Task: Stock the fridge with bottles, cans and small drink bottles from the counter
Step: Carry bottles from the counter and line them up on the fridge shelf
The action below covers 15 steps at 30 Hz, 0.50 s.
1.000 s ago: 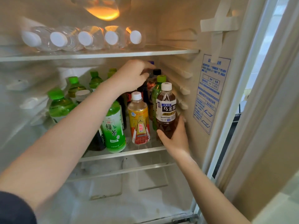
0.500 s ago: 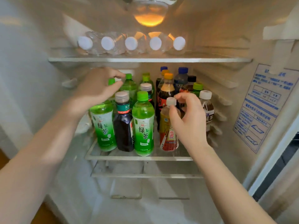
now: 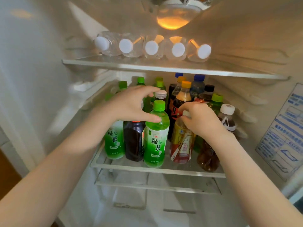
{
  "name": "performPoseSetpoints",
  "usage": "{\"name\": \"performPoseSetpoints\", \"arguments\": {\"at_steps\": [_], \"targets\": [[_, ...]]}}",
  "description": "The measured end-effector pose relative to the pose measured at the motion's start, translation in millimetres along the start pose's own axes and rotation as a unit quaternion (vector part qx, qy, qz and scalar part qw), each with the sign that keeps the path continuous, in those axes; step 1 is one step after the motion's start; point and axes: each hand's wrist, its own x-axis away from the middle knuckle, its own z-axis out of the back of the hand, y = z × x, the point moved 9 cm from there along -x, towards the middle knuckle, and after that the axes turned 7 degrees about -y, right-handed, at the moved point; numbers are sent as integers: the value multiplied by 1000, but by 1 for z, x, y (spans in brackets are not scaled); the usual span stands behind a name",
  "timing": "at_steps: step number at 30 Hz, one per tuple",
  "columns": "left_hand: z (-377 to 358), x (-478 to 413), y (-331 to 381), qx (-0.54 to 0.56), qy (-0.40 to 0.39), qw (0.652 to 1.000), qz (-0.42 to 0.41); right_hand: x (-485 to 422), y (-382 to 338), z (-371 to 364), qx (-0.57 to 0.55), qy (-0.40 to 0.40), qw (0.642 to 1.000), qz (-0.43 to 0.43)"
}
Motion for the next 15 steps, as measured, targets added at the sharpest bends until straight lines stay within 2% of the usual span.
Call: {"name": "performPoseSetpoints", "arguments": {"at_steps": [2,4,9,15], "targets": [[-11,-8,6,-33,-24,999,-14,0,3,3,14,21,1000,-5],[-14,-13,6,-64,-15,998,-18,-1,5,4,29,27,999,-5],[-10,-21,7,-23,-13,999,-48,-1,4,5,5,19,1000,15],[-11,-23,11,-41,-5,998,-47,0,2,4,-29,-13,999,42]]}}
